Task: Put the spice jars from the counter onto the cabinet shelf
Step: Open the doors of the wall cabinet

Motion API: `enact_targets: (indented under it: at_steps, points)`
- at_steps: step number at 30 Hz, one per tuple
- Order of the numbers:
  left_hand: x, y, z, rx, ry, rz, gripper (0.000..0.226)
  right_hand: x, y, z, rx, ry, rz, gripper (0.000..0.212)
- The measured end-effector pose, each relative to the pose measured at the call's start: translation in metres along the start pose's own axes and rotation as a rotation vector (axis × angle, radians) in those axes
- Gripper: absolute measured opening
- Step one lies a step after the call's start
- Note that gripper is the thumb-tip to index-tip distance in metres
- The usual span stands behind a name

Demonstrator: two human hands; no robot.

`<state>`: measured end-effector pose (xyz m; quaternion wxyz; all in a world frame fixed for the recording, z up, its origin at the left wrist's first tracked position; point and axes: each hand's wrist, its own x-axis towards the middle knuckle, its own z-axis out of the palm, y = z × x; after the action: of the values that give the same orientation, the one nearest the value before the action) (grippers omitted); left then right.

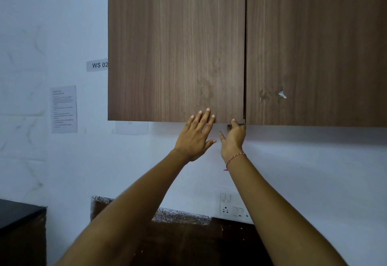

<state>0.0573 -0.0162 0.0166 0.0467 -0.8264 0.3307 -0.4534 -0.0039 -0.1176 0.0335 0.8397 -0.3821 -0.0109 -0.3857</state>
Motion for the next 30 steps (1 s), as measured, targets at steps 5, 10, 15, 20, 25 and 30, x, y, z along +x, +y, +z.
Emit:
enact_targets:
  at_steps: [5,10,15,20,25,30]
  points:
    - [-0.003,0.000,-0.005,0.000,-0.015,-0.003,0.072,-0.009,-0.009,0.010,0.167,0.033,0.111,0.038]
    - [-0.017,-0.004,-0.024,-0.025,0.019,0.002,0.070,-0.031,-0.017,0.013,0.223,0.064,0.118,0.051]
    - [-0.033,-0.007,-0.058,-0.124,0.066,-0.017,0.066,-0.064,-0.025,0.012,0.247,0.077,0.121,0.054]
    - [-0.051,-0.011,-0.095,-0.249,0.126,-0.032,0.066,-0.107,-0.040,0.017,0.215,0.079,0.098,0.030]
    - [-0.065,-0.017,-0.133,-0.418,0.227,-0.103,0.066,-0.146,-0.049,0.029,0.088,0.075,0.045,0.032]
    - [-0.079,-0.030,-0.168,-0.728,0.301,-0.224,0.066,-0.179,-0.054,0.045,-0.086,-0.045,-0.074,0.013]
